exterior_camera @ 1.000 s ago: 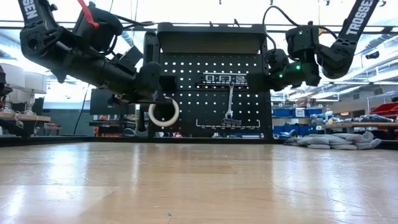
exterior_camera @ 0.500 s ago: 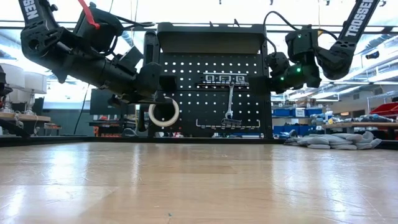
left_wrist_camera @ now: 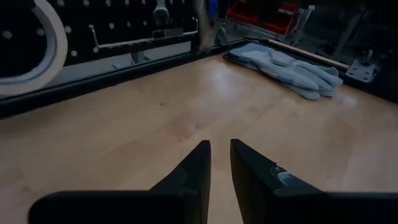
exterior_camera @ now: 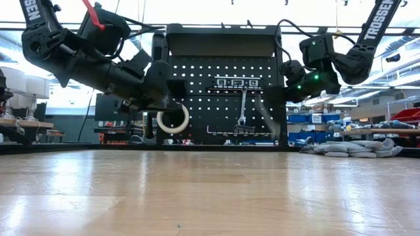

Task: Hang tools onto peg board
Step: Hang the silver wrench on the black pegboard

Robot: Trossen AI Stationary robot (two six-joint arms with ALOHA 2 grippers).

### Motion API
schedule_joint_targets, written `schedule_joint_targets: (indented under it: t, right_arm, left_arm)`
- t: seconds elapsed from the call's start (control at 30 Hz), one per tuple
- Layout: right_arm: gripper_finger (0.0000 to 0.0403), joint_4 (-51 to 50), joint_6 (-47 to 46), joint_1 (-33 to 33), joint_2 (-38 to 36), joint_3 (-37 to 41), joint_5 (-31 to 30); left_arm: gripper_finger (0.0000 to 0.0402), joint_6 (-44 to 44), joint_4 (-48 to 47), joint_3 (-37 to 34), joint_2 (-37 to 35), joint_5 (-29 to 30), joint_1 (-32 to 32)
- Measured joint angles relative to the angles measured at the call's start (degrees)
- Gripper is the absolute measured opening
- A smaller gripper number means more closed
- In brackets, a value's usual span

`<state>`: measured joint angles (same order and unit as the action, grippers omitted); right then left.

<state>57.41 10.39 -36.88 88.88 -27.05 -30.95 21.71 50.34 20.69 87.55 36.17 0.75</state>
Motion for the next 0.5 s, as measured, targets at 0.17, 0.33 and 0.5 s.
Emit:
schedule_joint_targets:
  t: [0.17, 0.33, 0.5]
  right_arm:
    - [0.0213, 0.0, -0.3, -0.3, 0.0, 0.0, 0.9]
    - [0.022, -4.5, -1.3, 0.9, 0.0, 0.0, 9.7]
    - [0.0211, -15.5, -3.3, 0.6, 0.0, 0.0, 34.2]
  left_arm:
    - [0.0068, 1.8, -1.8, 0.0, 0.0, -0.1, 0.0]
    - [0.0068, 3.8, -2.2, 0.0, 0.0, -4.7, 0.0]
    - [0.0068, 4.5, -2.3, 0.0, 0.0, -9.9, 0.0]
